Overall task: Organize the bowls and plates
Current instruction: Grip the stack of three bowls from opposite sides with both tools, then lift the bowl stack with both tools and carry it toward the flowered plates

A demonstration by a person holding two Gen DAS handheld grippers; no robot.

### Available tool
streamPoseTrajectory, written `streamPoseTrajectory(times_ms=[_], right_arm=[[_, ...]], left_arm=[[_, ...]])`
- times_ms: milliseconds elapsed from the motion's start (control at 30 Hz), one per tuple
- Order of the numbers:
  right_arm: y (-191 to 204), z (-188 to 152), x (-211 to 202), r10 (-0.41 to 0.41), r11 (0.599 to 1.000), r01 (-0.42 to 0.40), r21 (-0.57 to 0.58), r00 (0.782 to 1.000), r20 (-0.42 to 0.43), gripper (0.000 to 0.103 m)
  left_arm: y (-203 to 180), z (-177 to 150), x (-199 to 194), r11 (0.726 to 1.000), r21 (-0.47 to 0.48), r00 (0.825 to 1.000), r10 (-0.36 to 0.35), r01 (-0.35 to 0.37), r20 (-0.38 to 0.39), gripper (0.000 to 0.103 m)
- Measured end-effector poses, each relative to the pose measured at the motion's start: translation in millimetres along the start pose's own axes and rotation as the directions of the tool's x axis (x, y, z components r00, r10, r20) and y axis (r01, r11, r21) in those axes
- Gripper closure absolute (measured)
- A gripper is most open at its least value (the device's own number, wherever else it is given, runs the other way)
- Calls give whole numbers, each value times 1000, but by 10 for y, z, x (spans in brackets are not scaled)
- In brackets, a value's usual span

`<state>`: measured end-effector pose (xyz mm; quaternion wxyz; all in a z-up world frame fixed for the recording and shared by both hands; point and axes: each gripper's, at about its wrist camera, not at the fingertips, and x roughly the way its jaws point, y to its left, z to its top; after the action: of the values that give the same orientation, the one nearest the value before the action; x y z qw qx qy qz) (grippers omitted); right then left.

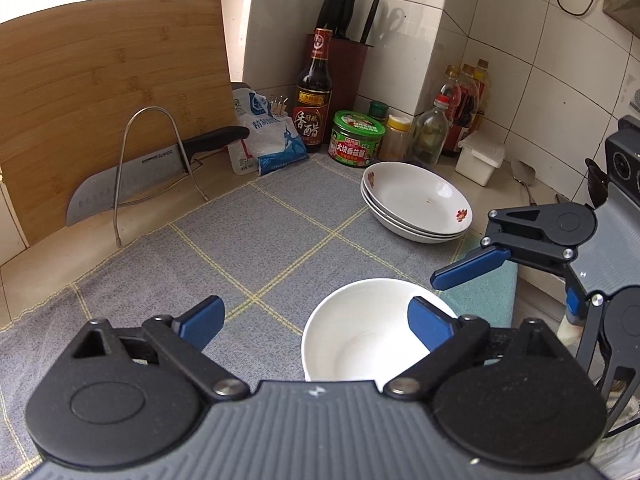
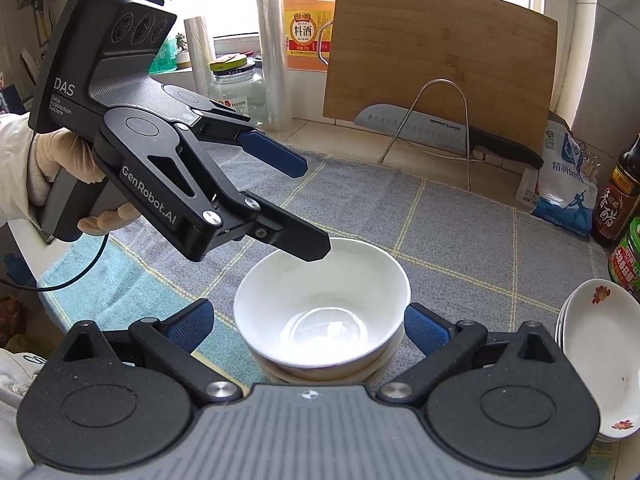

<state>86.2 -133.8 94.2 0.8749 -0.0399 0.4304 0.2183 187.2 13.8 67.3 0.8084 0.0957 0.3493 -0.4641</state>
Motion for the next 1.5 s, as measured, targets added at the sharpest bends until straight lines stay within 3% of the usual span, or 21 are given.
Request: streamPoseTrajectory(times_ms=[333,433,567,800,1133,1500], right_arm=[[59,-52,10,-3,1000,3,-10,1000,-26,0],[72,-115,-15,-37,999,36,-16,999,-37,0],[33,-251,-11,-53,998,52,-18,996,-71,0],[-232,-403,193,-38,997,30,-64,991,-125,0],[-369,-402,378,58,966,-92,-240,988,-145,0],[-408,-471,580,98,953,-147,-266,977,-190,0]], left_arm=[[45,-146,-141,1000,-26,1000,8,-8,12,5],[36,-246,-218,1000,-25,999,-17,18,44,5],[-73,-439,-304,1000,29,996,2,-4,92,2],[-336,-741,-235,996,85,999,15,-19,39,1],[-547,-880,257,982,134,988,145,-136,-55,1],[-507,-921,512,980,144,982,152,-135,-111,1]])
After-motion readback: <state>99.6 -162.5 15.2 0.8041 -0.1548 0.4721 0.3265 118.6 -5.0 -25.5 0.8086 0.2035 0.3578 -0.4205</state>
